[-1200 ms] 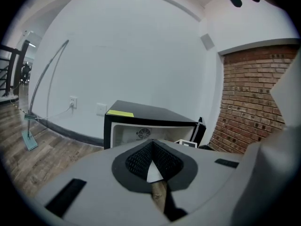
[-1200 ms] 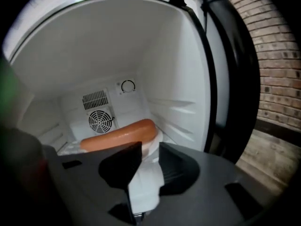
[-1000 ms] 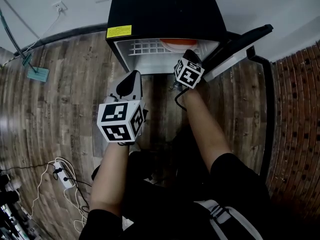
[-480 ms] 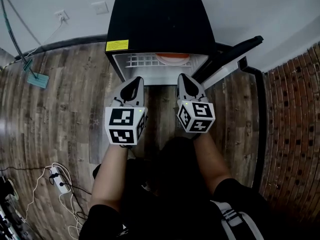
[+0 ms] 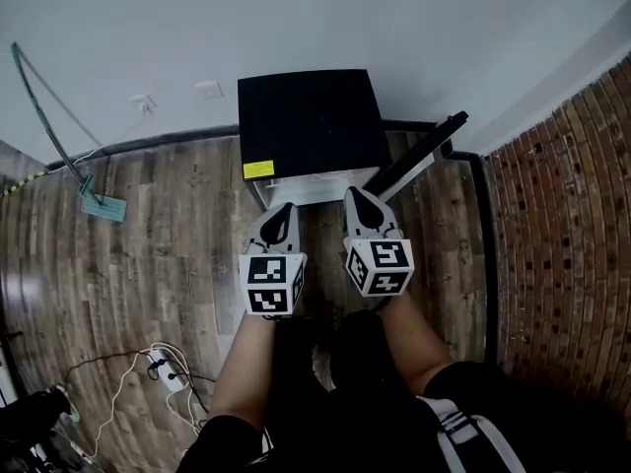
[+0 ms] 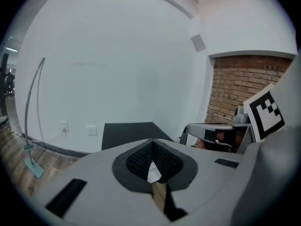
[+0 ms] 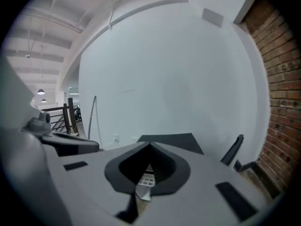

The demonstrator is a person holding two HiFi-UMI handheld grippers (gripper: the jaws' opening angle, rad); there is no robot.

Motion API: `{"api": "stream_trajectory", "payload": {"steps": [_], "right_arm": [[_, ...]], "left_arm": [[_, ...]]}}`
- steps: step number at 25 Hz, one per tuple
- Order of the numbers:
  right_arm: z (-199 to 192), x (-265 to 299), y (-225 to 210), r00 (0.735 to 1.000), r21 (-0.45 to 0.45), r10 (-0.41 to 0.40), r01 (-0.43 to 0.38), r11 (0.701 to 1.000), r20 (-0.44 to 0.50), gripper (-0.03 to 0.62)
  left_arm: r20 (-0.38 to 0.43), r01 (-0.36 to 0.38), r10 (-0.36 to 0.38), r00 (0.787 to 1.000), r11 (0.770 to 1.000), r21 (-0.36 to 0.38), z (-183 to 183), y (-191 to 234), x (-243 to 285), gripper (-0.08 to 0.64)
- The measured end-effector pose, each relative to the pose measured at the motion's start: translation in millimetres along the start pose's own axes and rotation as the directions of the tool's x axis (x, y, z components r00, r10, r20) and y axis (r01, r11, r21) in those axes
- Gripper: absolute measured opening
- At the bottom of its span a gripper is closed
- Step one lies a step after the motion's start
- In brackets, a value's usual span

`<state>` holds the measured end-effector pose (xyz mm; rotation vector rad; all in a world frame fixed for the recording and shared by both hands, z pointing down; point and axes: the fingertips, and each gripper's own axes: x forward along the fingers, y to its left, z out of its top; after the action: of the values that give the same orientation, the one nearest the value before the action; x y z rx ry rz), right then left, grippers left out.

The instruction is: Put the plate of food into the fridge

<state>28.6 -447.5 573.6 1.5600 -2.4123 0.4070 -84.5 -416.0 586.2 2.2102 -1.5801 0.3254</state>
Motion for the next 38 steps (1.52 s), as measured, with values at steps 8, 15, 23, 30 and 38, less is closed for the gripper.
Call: {"api": "stream_trajectory", "payload": {"steps": [8,15,23,30,38], "right_arm": [[208.1,-129.1,7.1,0.998,0.05,-0.043,0.04,0.998,0.054,0.012],[321.2,-221.1,-10.2,0.981,0.036,-0.006,-0.001,0.999,0.193,0.012],[375.4,-291.6,-28.2,0.953,-0.027,0.037,-0.03,0.999,0.301,0.012],[369.3,-319.0,-36.2,0.949,-0.043,0.061,-0.05,0.998,0.311,0.012],[335.0,-328.8,-55.2,0.945,-0.052,0.079,-0.066,0.997,0.317,0.012]], "left_arm": [[0.048,0.024,-0.025,0.999,1.0,0.015,214.8,-80.6,-121.6,-0.002],[0.144,0.038,-0.046,0.988,0.998,0.056,307.3,-173.9,-173.1,-0.002],[0.213,0.031,-0.054,0.975,0.993,0.11,344.6,-243.8,-201.4,-0.003],[0.239,0.02,-0.054,0.97,0.99,0.14,342.4,-278.5,-216.2,-0.002],[0.249,0.013,-0.05,0.967,0.989,0.15,315.0,-303.4,-205.4,-0.003]]}}
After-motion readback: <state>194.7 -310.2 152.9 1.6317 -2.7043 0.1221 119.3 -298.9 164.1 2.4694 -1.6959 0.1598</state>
